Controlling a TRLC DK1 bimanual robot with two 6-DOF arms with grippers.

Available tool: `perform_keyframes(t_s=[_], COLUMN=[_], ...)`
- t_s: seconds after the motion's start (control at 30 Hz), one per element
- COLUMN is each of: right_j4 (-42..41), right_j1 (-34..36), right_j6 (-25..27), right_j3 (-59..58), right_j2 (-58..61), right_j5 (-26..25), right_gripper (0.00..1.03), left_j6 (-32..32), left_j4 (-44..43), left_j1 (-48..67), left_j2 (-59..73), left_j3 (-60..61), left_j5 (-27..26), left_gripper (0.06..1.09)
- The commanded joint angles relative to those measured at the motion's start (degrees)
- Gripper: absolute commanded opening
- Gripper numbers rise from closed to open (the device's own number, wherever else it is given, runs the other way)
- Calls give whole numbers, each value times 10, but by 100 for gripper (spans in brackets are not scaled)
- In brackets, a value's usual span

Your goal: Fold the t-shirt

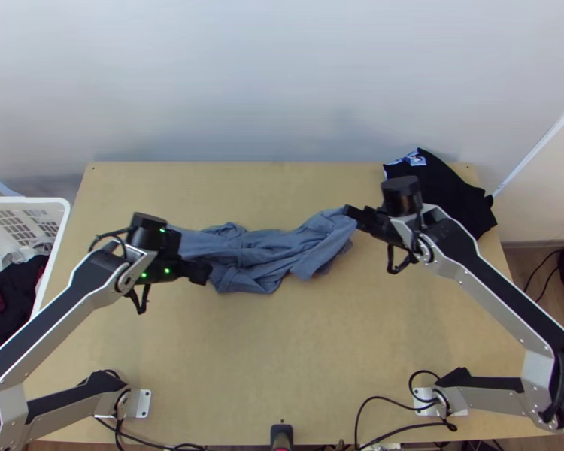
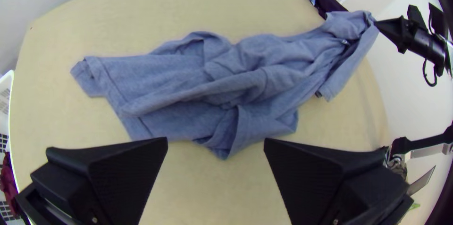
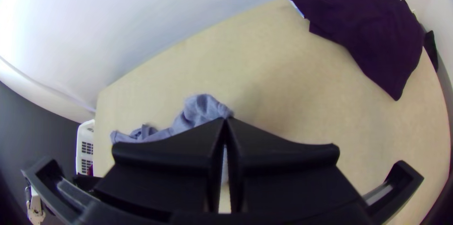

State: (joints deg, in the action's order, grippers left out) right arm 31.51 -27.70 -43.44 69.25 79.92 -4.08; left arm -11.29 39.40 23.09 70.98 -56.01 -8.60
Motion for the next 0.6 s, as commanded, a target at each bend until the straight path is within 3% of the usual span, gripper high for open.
perform_keyframes(t_s=[0.0,0.57], right_j4=[-17,-50], right_j1=[8,19], right_j6=[0,-1], right_j3=[-20,-42], right_j2=[-29,-43], right_j5=[-7,-8], right_gripper=[3,3], left_j6=[14,-15], left_j4=[-5,-92], left_j1=[22,93], left_j2=[13,124], left_j3=[23,43], left_j5=[-5,-17], left_gripper=[105,103])
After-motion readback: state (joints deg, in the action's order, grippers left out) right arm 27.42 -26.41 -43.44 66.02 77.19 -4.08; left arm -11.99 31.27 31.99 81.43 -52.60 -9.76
